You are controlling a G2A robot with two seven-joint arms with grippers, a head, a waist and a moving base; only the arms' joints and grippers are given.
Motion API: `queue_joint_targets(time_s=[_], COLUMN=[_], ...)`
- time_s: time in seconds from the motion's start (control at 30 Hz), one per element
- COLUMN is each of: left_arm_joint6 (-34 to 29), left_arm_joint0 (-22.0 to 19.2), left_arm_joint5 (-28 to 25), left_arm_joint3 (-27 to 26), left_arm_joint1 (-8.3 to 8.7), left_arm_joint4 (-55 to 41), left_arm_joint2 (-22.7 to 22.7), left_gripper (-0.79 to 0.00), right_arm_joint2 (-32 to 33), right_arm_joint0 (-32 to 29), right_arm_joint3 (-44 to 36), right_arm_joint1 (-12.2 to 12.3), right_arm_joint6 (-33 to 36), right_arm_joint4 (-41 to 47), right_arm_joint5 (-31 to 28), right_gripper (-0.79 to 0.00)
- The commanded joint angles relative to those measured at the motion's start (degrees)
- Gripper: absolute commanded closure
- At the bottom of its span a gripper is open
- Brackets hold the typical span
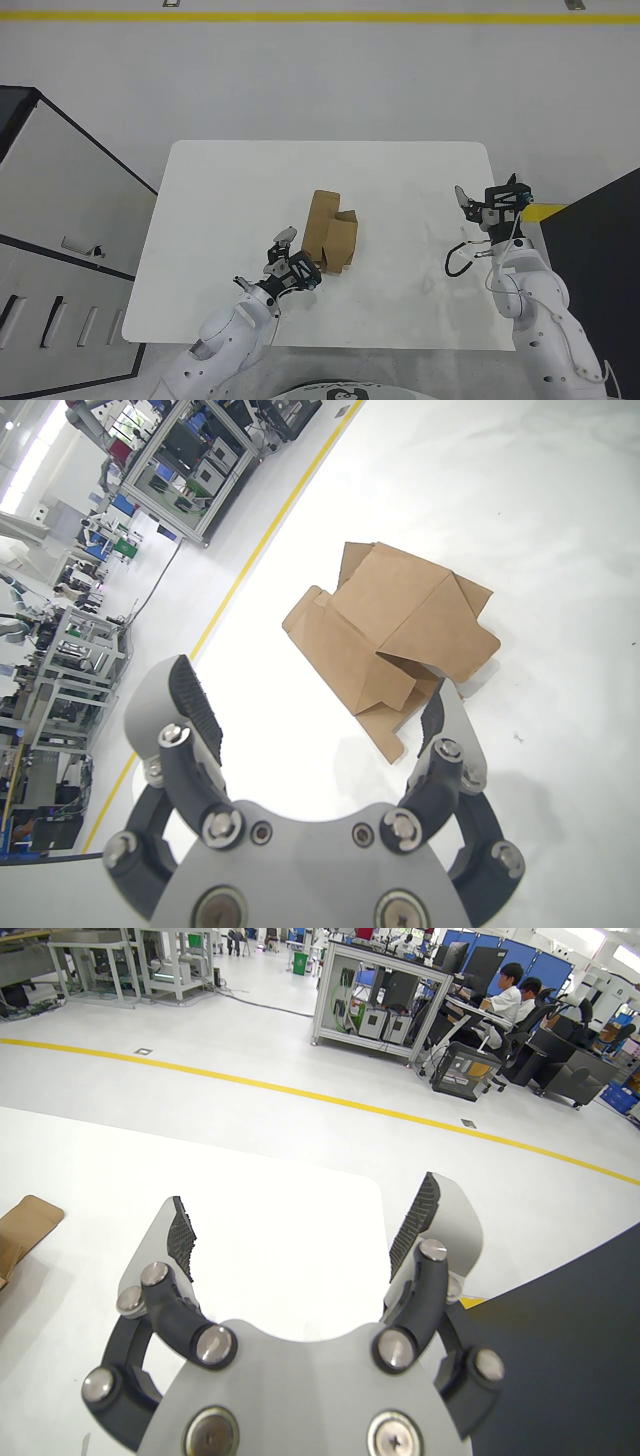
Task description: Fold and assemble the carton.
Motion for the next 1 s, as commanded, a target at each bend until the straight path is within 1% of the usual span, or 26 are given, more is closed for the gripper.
queue_joint_targets(time_s=[0.0, 0.03, 0.07, 0.27, 0.3, 0.5, 0.57, 0.7, 0.77, 0.8, 0.97], left_arm_joint6=[2.1, 2.9, 2.5, -5.1, -5.4, -5.3, -5.0, -8.9, -9.9, -9.4, -9.3], left_arm_joint0=[0.1, 0.1, 0.2, -1.8, -2.1, -2.1, -2.6, -3.5, -4.0, -4.3, -4.3], left_arm_joint5=[0.5, 2.2, 2.9, 6.9, 7.5, 7.2, 6.6, 10.4, 11.7, 12.5, 12.4], left_arm_joint3=[0.4, 0.5, 0.9, 3.3, 3.2, 3.4, 4.3, 6.6, 6.8, 6.9, 7.0], left_arm_joint1=[-0.03, -0.21, -0.33, -1.56, -1.67, -1.66, -1.62, -2.37, -2.73, -2.83, -2.84], left_arm_joint4=[3.2, 3.6, 3.4, 4.0, 4.2, 4.5, 6.8, 6.7, 5.7, 6.2, 6.1], left_arm_joint2=[1.7, 2.7, 3.2, 6.7, 7.0, 7.1, 7.5, 8.7, 9.2, 9.4, 9.4], left_gripper=[-0.785, -0.785, -0.785, -0.785, -0.785, -0.785, -0.785, -0.785, -0.785, -0.785, -0.785], right_arm_joint2=[0.0, 0.0, 0.0, 0.0, 0.0, 0.0, 0.0, 0.0, 0.0, 0.0, 0.0], right_arm_joint0=[0.0, 0.0, 0.0, 0.0, 0.0, 0.0, 0.0, 0.0, 0.0, 0.0, 0.0], right_arm_joint3=[0.0, 0.0, 0.0, 0.0, 0.0, 0.0, 0.0, 0.0, 0.0, 0.0, 0.0], right_arm_joint1=[0.0, 0.0, 0.0, 0.0, 0.0, 0.0, 0.0, 0.0, 0.0, 0.0, 0.0], right_arm_joint6=[0.0, 0.0, 0.0, 0.0, 0.0, 0.0, 0.0, 0.0, 0.0, 0.0, 0.0], right_arm_joint4=[0.0, 0.0, 0.0, 0.0, 0.0, 0.0, 0.0, 0.0, 0.0, 0.0, 0.0], right_arm_joint5=[0.0, 0.0, 0.0, 0.0, 0.0, 0.0, 0.0, 0.0, 0.0, 0.0, 0.0], right_gripper=[-0.785, -0.785, -0.785, -0.785, -0.785, -0.785, -0.785, -0.785, -0.785, -0.785, -0.785])
